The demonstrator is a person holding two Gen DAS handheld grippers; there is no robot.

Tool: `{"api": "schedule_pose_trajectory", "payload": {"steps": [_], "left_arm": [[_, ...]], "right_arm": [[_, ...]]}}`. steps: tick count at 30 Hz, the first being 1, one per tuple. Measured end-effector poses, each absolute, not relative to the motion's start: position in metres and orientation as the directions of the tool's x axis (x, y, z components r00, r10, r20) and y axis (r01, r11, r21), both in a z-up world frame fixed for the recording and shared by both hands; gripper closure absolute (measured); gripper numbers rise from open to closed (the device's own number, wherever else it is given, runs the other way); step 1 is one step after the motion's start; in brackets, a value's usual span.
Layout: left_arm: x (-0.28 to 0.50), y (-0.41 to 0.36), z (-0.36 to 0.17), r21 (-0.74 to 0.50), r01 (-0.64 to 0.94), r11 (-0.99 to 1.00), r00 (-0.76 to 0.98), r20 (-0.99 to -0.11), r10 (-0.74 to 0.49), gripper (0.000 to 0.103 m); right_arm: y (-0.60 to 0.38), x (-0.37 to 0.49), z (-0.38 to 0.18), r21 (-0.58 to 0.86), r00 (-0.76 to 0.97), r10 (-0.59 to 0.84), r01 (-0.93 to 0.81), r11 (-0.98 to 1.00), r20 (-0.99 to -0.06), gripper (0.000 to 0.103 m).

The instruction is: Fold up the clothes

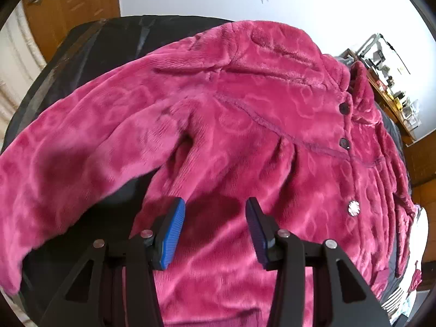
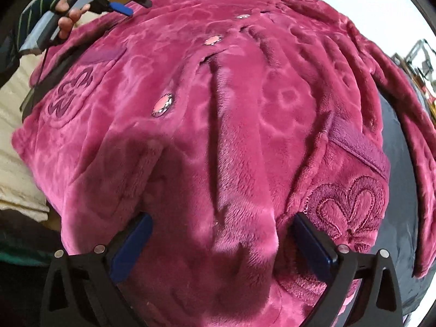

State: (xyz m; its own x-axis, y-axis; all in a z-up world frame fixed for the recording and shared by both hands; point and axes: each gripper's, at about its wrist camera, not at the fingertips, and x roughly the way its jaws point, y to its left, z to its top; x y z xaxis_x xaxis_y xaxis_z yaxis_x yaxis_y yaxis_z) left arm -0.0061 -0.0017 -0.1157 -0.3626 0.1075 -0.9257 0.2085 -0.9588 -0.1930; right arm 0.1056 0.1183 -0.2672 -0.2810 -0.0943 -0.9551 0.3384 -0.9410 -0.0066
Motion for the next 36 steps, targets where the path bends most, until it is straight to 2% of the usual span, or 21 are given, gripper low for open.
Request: {"api": "schedule_pose_trajectory", "payload": {"steps": [11,13,15,20,23,25,27,28,30,32,36], "left_arm": [[-0.049,-0.041,-0.139,-0.214,0.268,-0.939,-0.343,-0.932,0.115,0.053],[-0.052,-0.051,-0.14,-0.209,0.278,-0.938,-0.352,-0.93,0.103,0.058],[-0.053,-0.061,-0.141,-0.21,0.286,-0.935,-0.355,-0.929,0.101,0.075],[-0.05,-0.076,-0.144,-0.245,0.253,-0.936,-0.367,-0.919,0.141,0.085],[-0.048,-0.069,-0.14,-0.213,0.221,-0.952,-0.348,-0.929,0.127,0.084],[-0.046,-0.065,-0.138,-0.192,0.198,-0.961,-0.336,-0.935,0.118,0.084],[-0.045,-0.059,-0.135,-0.17,0.178,-0.969,-0.325,-0.94,0.105,0.082],[-0.045,-0.055,-0.132,-0.157,0.172,-0.972,-0.327,-0.94,0.094,0.081],[-0.046,-0.047,-0.128,-0.153,0.165,-0.974,-0.338,-0.937,0.09,0.067],[-0.048,-0.043,-0.125,-0.15,0.164,-0.975,-0.344,-0.935,0.086,0.06],[-0.052,-0.038,-0.124,-0.14,0.168,-0.976,-0.344,-0.936,0.075,0.057]], "right_arm": [[0.104,0.084,-0.267,-0.02,-0.261,-0.031,0.193,-0.981,-0.965,0.0],[0.102,0.082,-0.267,-0.022,-0.26,-0.024,0.172,-0.985,-0.965,0.0],[0.1,0.08,-0.267,-0.025,-0.256,-0.017,0.159,-0.987,-0.966,0.0],[0.095,0.075,-0.266,-0.025,-0.241,-0.012,0.153,-0.988,-0.971,0.0],[0.099,0.068,-0.262,0.017,-0.213,-0.048,0.147,-0.989,-0.976,0.0],[0.112,0.055,-0.253,0.108,-0.191,-0.125,0.094,-0.99,-0.974,0.0],[0.132,0.033,-0.244,0.09,-0.225,-0.104,0.072,-0.993,-0.969,0.0],[0.142,0.022,-0.24,0.077,-0.244,-0.09,0.063,-0.995,-0.966,0.0],[0.162,0.0,-0.231,0.05,-0.28,-0.061,0.045,-0.998,-0.958,0.0],[0.183,-0.022,-0.222,0.024,-0.316,-0.031,0.025,-0.999,-0.948,0.0],[0.224,-0.067,-0.204,-0.025,-0.384,0.03,-0.018,-1.0,-0.923,0.0]]}}
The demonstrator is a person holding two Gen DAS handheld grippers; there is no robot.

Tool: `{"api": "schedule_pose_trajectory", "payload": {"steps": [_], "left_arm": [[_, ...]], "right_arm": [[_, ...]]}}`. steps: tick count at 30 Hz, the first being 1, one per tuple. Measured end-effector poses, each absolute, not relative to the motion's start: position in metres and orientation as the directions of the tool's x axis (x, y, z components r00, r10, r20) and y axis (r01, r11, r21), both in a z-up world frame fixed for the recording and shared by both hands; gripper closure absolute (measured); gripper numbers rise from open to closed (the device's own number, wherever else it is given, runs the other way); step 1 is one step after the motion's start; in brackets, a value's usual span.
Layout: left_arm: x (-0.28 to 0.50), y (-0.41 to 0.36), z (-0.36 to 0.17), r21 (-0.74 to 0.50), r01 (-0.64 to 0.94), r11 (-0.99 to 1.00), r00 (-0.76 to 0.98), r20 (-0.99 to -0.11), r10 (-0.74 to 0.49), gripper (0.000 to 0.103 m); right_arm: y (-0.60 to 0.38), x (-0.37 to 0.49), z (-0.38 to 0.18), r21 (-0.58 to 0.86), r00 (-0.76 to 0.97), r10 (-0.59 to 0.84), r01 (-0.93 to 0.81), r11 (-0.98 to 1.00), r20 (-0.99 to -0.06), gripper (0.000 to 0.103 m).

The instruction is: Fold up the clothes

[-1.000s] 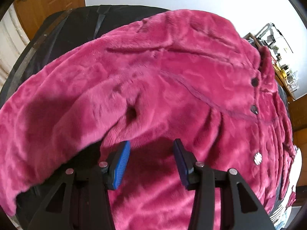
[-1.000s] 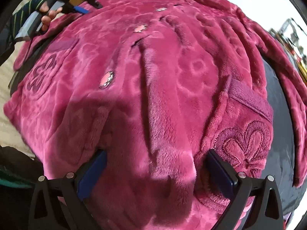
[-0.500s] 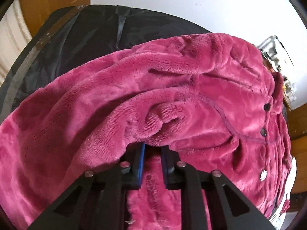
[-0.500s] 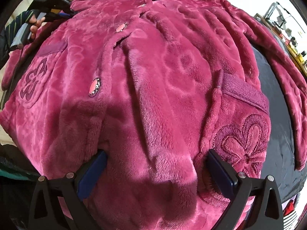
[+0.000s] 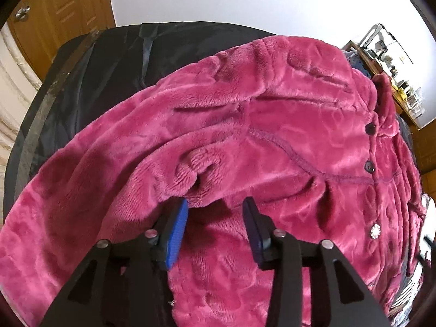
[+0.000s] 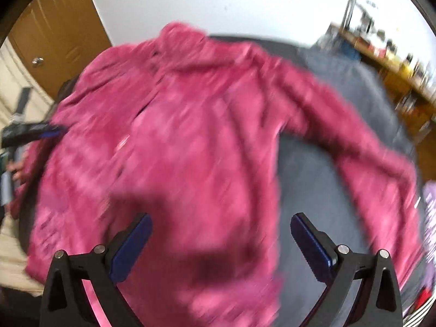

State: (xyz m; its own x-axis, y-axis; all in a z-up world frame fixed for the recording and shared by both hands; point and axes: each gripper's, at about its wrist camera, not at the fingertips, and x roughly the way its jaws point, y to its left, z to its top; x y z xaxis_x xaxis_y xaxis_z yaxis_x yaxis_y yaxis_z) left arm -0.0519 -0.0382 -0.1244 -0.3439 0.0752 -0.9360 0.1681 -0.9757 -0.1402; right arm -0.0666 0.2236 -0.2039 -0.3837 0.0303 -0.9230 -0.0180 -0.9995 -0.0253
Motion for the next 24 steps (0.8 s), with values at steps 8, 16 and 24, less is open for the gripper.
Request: {"api": "schedule_pose_trajectory", "payload": {"steps": [8,16,24], "left_arm": [[-0.054,-0.046,-0.139,-0.129,0.21,-0.969,-0.328,-0.943,0.055,0.053],[-0.06,-0.064,-0.15,-0.109,0.241,-0.964,-0.325,-0.945,0.025,0.052],[-0.067,-0.06,-0.155,-0.051,0.219,-0.974,-0.347,-0.938,-0.029,0.043]], "right_arm": [[0.284,-0.138,-0.214,-0.135,-0.377,0.168,-0.113,-0.984,-0.911,0.0],[0.3,-0.176,-0.244,-0.313,-0.3,0.333,-0.114,-0.943,-0.894,0.0],[0.316,-0.203,-0.242,-0.437,-0.304,0.446,-0.1,-0.894,-0.842,0.0]]}}
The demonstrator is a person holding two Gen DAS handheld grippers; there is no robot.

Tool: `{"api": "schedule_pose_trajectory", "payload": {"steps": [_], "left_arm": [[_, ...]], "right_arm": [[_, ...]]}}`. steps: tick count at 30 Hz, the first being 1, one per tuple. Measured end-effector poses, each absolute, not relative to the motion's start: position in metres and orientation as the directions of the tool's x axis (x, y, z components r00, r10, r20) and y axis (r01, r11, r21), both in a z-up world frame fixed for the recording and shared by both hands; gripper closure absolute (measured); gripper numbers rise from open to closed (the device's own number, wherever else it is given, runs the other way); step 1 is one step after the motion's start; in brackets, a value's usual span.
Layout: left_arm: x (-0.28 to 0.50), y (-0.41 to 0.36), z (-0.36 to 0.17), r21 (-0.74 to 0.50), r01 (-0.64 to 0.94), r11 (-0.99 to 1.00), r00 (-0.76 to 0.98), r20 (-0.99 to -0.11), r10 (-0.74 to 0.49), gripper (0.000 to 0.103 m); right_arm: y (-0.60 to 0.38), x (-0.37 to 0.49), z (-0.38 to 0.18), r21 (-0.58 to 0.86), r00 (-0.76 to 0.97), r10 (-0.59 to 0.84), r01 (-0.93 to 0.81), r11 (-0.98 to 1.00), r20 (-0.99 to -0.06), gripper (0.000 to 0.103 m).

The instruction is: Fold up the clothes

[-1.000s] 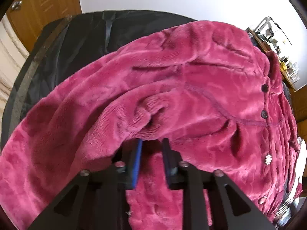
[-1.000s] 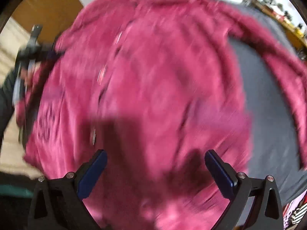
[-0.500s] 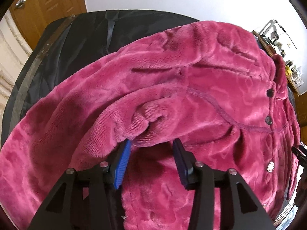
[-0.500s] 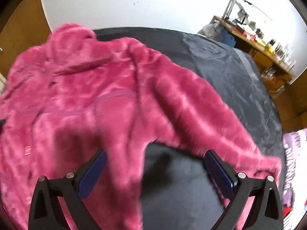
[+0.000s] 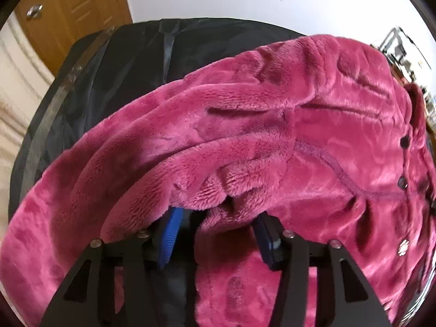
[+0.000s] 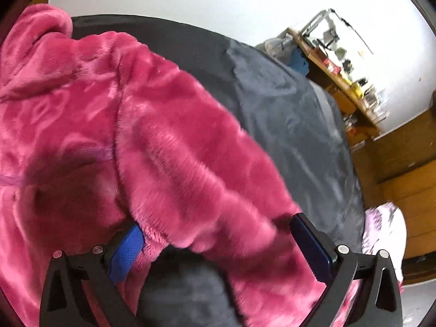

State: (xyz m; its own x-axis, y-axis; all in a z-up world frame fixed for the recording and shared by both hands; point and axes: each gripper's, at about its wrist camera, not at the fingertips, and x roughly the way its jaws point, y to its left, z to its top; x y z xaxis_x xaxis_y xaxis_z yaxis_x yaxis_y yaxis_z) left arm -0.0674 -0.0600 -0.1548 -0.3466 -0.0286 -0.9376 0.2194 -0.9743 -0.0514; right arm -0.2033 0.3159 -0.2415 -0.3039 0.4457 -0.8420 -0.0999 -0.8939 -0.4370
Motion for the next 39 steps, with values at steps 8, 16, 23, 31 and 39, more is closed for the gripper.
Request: {"api": "schedule_pose_trajectory", "payload": {"steps": [8,16,23,31,39], "left_arm": [[-0.073,-0.06,-0.159,-0.036,0.201,-0.979,-0.343,-0.939,-0.036,0.037],[-0.05,-0.048,-0.152,-0.065,0.203,-0.977,-0.34,-0.94,-0.008,0.037],[-0.001,-0.028,-0.127,-0.053,0.095,-0.994,-0.379,-0.925,0.013,0.037],[0.085,0.013,-0.12,-0.04,0.036,-0.999,-0.355,-0.934,0.024,0.037],[0.171,0.048,-0.14,0.012,0.032,-0.999,-0.297,-0.955,-0.021,0.037]], "right_arm": [[0.307,-0.205,-0.231,-0.423,-0.299,0.435,-0.106,-0.9,-0.849,0.0],[0.25,-0.116,-0.203,-0.221,-0.36,0.2,0.016,-0.975,-0.911,0.0],[0.202,-0.037,-0.231,-0.151,-0.286,0.112,0.12,-0.981,-0.952,0.0],[0.165,0.029,-0.255,-0.14,-0.263,0.078,0.225,-0.964,-0.962,0.0],[0.183,0.081,-0.239,-0.134,-0.335,0.055,0.215,-0.967,-0.941,0.0]]}}
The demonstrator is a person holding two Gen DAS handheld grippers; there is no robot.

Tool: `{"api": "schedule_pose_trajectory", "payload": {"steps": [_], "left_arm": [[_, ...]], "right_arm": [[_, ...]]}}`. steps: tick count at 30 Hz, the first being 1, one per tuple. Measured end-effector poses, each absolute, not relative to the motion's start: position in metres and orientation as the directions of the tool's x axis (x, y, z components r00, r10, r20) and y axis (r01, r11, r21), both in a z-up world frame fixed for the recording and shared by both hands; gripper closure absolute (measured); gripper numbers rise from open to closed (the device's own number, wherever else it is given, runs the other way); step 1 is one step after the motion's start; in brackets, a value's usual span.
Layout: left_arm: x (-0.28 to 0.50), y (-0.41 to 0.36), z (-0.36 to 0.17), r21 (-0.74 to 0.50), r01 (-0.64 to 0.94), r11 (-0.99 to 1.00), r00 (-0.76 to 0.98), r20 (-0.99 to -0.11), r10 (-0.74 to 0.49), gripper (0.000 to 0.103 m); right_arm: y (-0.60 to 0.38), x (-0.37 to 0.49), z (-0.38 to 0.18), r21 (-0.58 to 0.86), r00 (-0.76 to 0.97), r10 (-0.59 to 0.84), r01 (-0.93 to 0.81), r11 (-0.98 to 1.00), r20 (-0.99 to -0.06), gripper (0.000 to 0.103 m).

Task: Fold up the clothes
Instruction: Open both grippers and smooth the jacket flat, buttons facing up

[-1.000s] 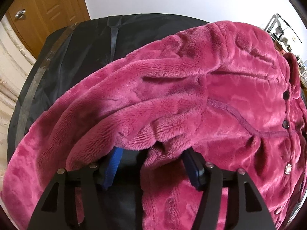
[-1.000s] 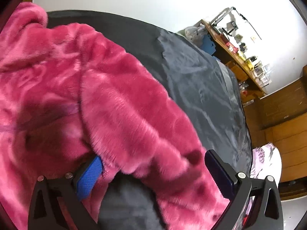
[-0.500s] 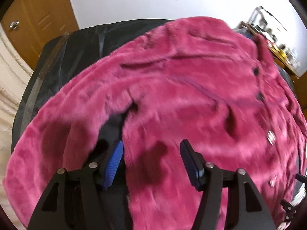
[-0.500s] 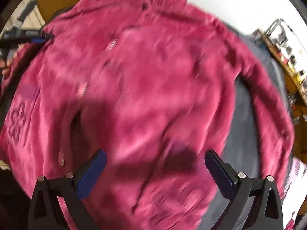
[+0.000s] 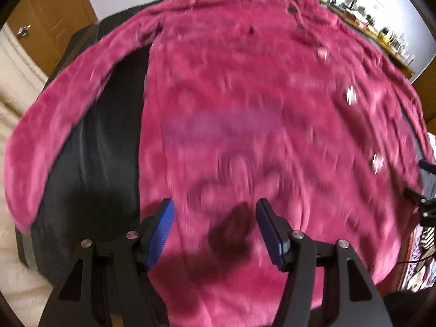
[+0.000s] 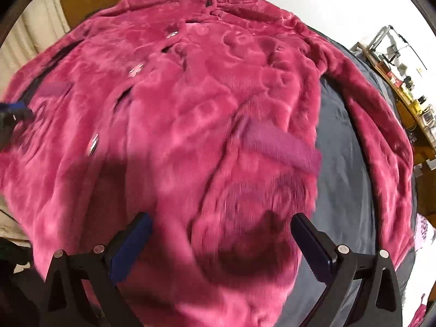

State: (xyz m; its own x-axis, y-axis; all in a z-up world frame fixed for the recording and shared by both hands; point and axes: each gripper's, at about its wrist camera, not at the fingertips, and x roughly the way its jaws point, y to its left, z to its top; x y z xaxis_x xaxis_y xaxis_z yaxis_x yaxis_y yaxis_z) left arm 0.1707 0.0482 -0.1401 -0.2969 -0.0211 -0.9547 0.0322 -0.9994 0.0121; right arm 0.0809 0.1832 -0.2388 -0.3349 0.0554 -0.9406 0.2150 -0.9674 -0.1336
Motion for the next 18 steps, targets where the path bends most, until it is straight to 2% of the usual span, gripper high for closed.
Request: {"api": "schedule_pose_trajectory", "payload": {"steps": [1,5,7,9,13,18], "left_arm": [[0.18,0.049,-0.144,0.028,0.046,-0.999,-0.291,-0.956,-0.04,0.037],[0.204,0.04,-0.152,0.058,0.11,-0.992,-0.306,-0.948,-0.089,0.025],[0.211,0.038,-0.155,0.085,0.112,-0.99,-0.306,-0.945,-0.116,0.023],[0.218,0.036,-0.158,0.113,0.107,-0.988,-0.318,-0.937,-0.142,0.017],[0.226,0.034,-0.16,0.134,0.116,-0.984,-0.344,-0.924,-0.166,0.015],[0.23,0.044,-0.155,0.188,0.108,-0.976,-0.33,-0.919,-0.214,0.015]], "right_arm": [[0.185,0.088,-0.241,-0.137,-0.337,0.057,0.219,-0.966,-0.94,0.0],[0.193,0.114,-0.252,-0.155,-0.345,0.067,0.234,-0.96,-0.936,0.0],[0.197,0.127,-0.257,-0.164,-0.349,0.072,0.242,-0.956,-0.934,0.0],[0.206,0.132,-0.259,-0.13,-0.347,0.047,0.222,-0.966,-0.937,0.0],[0.234,0.136,-0.265,-0.019,-0.361,-0.04,0.16,-0.987,-0.932,0.0],[0.232,0.136,-0.261,-0.065,-0.384,0.004,0.145,-0.987,-0.923,0.0]]}}
